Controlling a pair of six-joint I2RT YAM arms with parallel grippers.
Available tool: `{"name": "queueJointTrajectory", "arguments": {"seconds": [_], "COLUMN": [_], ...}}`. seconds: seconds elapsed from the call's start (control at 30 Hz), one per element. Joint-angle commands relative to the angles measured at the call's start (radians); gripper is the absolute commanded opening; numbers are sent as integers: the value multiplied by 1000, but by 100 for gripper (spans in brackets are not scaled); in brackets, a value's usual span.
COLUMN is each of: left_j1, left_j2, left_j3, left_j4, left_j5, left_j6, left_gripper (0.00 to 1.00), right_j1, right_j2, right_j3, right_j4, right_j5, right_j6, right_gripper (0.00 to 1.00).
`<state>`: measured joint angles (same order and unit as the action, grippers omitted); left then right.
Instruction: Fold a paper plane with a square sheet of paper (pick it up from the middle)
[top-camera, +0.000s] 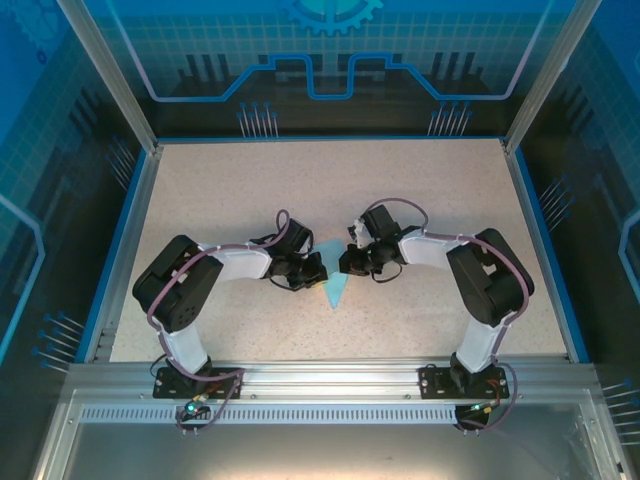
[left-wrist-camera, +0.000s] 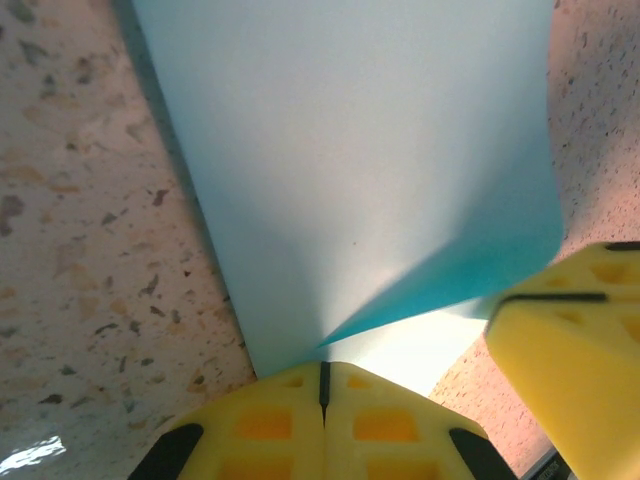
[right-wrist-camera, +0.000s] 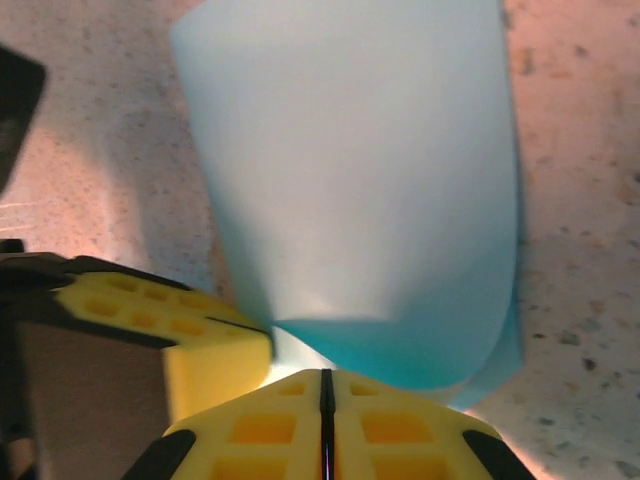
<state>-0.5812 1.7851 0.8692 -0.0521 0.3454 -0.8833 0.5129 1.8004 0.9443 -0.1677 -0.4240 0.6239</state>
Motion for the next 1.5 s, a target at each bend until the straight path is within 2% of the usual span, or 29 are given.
{"name": "queueJointTrajectory", "arguments": {"seconds": [0.0,0.33,0.47,0.77,1.17,1.37,1.47], "left_j1": [-6,-8,-6,-7,-7,-12,-12], "left_j2": [23,14,15,10,5,-21,-57], "left_j3": [2,-2,0,5,13,33,40], "left_j4": [-95,-100,-100,-106,-104,-66,-39], "left_j5": [-42,-41,-40,-40,-38,-17,-7], "left_j6": [21,29,30,30,36,68,73], "left_gripper": [2,2,2,2,3,8,13], "right_j1": [-28,-74,-79,4,29,26,26], "right_j2": [38,45,-3,-78,1,45,39], "right_j3": [5,40,44,17,-24,-38,-59], "right_j4": [-25,-44,-32,-31,3,43,70], "right_j5": [24,101,99,20,23,57,86], "right_j6": [-16,-27,-50,-82,-34,17,62], "right_gripper": [9,8,8,10,9,8,8]}}
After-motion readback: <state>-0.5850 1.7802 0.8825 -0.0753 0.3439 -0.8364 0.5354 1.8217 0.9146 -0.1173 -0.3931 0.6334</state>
